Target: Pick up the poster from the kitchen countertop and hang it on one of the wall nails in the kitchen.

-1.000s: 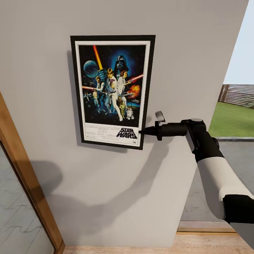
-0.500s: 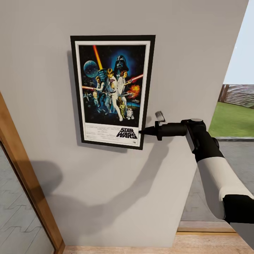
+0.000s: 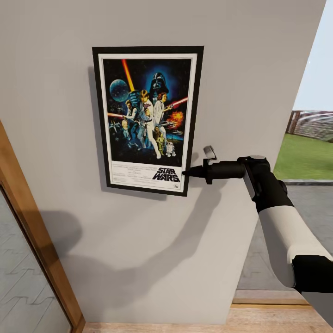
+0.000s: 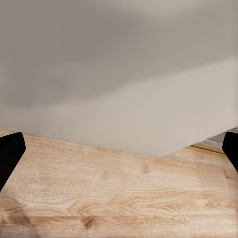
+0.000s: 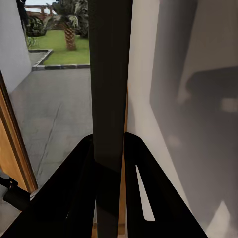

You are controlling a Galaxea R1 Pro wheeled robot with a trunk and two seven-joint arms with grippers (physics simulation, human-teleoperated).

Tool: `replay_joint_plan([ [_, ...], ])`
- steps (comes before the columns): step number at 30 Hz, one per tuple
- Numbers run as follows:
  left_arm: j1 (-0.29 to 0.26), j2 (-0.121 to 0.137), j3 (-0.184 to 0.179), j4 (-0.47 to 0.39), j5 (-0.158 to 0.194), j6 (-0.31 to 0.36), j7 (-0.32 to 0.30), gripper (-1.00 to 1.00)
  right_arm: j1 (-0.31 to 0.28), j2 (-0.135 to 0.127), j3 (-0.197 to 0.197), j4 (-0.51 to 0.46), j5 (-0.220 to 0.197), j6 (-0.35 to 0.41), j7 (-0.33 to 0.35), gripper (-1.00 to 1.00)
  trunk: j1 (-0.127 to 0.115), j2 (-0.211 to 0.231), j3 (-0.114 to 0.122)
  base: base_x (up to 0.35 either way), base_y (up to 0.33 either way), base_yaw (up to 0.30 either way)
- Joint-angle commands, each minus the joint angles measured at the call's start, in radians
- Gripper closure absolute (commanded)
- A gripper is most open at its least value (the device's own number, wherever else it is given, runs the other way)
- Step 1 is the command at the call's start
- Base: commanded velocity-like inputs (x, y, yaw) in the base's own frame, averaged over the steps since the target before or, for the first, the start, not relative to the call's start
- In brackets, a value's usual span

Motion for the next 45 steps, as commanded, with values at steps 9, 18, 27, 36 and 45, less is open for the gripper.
replay_joint_plan([
  [9, 0.0, 0.0, 0.008, 0.001, -0.007, -0.005, -0.003, -1.0, 0.0, 0.0, 0.0, -0.001, 0.005, 0.014, 0.005, 1.0, 0.0, -0.001, 0.0, 0.0, 0.0, 0.0],
  [18, 0.0, 0.0, 0.008, 0.001, -0.007, -0.005, -0.003, -1.0, 0.0, 0.0, 0.0, -0.001, 0.006, 0.014, 0.005, 1.0, 0.0, -0.001, 0.0, 0.0, 0.07, 0.0],
  [27, 0.0, 0.005, 0.008, 0.001, -0.007, -0.005, -0.003, -1.0, 0.0, 0.0, 0.0, -0.001, 0.006, 0.014, 0.004, 1.0, 0.0, -0.001, 0.0, 0.0, 0.064, 0.0],
  [36, 0.0, 0.005, 0.008, 0.001, -0.007, -0.005, -0.003, -1.0, 0.0, 0.0, 0.0, -0.001, 0.006, 0.014, 0.005, 1.0, 0.0, -0.001, 0.0, 0.0, 0.026, 0.0],
  [45, 0.0, 0.005, 0.008, 0.001, -0.007, -0.005, -0.003, -1.0, 0.0, 0.0, 0.0, -0.001, 0.005, 0.014, 0.005, 1.0, 0.0, -0.001, 0.0, 0.01, 0.089, 0.0],
])
